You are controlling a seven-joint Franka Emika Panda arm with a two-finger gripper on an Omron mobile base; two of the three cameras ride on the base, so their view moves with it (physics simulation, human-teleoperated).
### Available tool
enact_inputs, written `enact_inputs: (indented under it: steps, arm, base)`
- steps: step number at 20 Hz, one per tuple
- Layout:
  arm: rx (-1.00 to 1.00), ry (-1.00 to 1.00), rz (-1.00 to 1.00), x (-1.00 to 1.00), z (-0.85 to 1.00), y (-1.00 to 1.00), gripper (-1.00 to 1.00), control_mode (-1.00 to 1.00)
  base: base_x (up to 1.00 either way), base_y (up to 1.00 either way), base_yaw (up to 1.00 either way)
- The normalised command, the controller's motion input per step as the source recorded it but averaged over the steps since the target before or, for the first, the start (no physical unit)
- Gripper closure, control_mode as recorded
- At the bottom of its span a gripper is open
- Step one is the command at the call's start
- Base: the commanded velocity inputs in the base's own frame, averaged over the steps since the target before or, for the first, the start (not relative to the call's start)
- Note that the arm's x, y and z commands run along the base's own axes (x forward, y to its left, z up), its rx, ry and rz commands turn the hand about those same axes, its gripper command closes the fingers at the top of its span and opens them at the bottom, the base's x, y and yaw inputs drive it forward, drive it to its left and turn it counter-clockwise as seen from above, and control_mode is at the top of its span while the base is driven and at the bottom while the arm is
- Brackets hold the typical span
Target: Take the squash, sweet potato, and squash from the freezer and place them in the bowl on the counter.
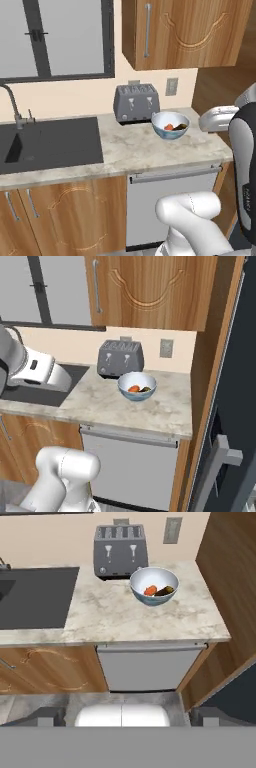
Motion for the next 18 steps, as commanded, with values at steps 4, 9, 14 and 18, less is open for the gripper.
enact_inputs:
  steps: [4, 9, 14, 18]
  arm:
    - [0.00, 0.00, 0.00, 0.00, 0.00, 0.00, -1.00, 1.00]
    - [0.00, 0.00, 0.00, 0.00, 0.00, 0.00, -1.00, 1.00]
    - [0.00, 0.00, 0.00, 0.00, 0.00, 0.00, -1.00, 1.00]
    - [0.00, 0.00, 0.00, 0.00, 0.00, 0.00, -1.00, 1.00]
  base:
    - [-1.00, 0.86, 0.10]
    - [-1.00, 0.04, -0.20]
    - [-1.00, -0.46, -0.41]
    - [-0.61, -0.92, -0.22]
